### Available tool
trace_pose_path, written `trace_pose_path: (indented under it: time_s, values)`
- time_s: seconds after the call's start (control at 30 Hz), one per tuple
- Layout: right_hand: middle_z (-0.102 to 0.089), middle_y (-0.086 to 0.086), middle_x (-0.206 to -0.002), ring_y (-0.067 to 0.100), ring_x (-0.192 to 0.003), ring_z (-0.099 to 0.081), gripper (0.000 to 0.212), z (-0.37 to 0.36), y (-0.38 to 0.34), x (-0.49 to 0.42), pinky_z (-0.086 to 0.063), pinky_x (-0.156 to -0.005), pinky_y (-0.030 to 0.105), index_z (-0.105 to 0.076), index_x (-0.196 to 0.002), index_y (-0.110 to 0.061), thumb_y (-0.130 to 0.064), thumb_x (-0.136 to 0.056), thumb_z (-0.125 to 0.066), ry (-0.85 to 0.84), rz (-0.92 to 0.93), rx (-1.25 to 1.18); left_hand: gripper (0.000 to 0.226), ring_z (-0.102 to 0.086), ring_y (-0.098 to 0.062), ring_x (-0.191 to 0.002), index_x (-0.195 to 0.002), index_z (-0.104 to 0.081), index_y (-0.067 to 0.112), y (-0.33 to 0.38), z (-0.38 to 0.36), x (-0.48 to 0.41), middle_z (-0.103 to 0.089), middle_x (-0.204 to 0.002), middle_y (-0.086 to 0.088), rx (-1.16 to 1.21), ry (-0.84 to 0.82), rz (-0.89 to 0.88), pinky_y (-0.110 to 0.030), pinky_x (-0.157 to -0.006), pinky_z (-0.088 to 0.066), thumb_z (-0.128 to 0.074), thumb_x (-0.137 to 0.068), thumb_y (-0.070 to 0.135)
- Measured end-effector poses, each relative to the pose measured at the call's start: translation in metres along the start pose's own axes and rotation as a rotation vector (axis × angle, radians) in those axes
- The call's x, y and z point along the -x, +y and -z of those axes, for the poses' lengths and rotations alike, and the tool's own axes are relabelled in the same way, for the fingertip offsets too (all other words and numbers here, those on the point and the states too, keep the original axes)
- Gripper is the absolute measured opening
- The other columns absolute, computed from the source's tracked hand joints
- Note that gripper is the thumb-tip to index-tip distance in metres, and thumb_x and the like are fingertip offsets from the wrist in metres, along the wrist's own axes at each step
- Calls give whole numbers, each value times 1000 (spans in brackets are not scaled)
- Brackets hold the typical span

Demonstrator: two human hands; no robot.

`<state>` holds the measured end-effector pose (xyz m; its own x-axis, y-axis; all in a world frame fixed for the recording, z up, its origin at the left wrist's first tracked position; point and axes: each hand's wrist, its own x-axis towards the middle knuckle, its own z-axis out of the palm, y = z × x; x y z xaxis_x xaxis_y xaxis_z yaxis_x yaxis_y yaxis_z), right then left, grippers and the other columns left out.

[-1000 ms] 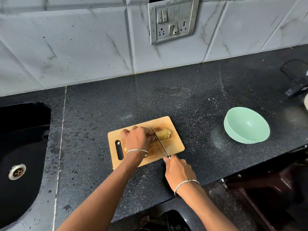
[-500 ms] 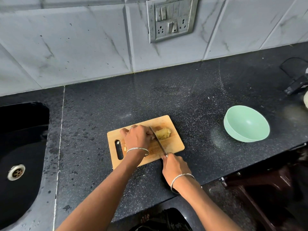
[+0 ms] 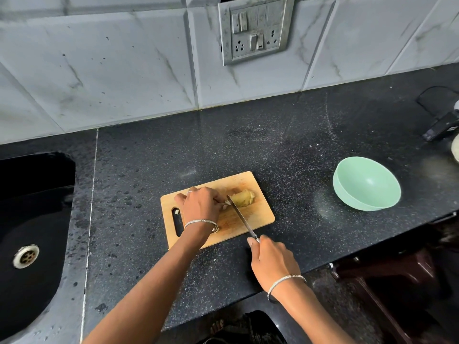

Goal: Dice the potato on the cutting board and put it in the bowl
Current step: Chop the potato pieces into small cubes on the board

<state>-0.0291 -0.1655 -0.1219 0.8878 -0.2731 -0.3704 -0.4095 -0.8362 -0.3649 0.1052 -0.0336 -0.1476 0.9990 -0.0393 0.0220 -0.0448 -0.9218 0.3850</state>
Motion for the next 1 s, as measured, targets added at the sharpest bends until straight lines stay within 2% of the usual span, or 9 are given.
trace_pose_path:
  time_s: [0.2,0.47,0.7,0.83,1.0]
  values:
    - [-64,11,-107,36,-102,-62,41,-3,-9,-5,-38,-68,36,-54,-105,-14,-46,-103,-28,-7,11,-48,13,-56,-18,-101,-89,-71,36,-3,3,2,-71,-84,12,39,19,-13,-39,-83,-20,-75,-77,31]
    - [-62,13,-105,37,-101,-60,41,-6,-10,-9,-38,-69,36,-52,-101,-14,-46,-102,-28,-23,-9,-81,10,-53,-16,-98,-89,-70,44,-5,-7,-1,-70,-84,12,-21,19,-49,-38,-78,-18,-70,-80,40]
    - [-62,13,-103,37,-100,-60,39,-6,-9,-10,-44,-75,40,-50,-95,-17,-49,-102,-28,-63,-1,-113,7,-54,-15,-93,-86,-70,42,-10,-8,-3,-70,-79,14,17,12,-82,-42,-86,-30,-69,-81,38]
    - [-64,11,-97,36,-95,-61,37,-5,-4,-14,-40,-70,39,-44,-85,-21,-49,-101,-28,-27,3,-120,10,-54,-13,-95,-88,-70,41,-9,-7,2,-70,-86,15,-46,32,-98,-40,-83,-23,-66,-81,47]
    - [-64,10,-95,36,-94,-61,37,-8,-4,-15,-39,-68,38,-44,-85,-21,-50,-101,-28,-37,15,-111,14,-54,-11,-95,-88,-71,40,-9,-8,4,-70,-89,16,-43,40,-86,-40,-85,-23,-64,-82,50]
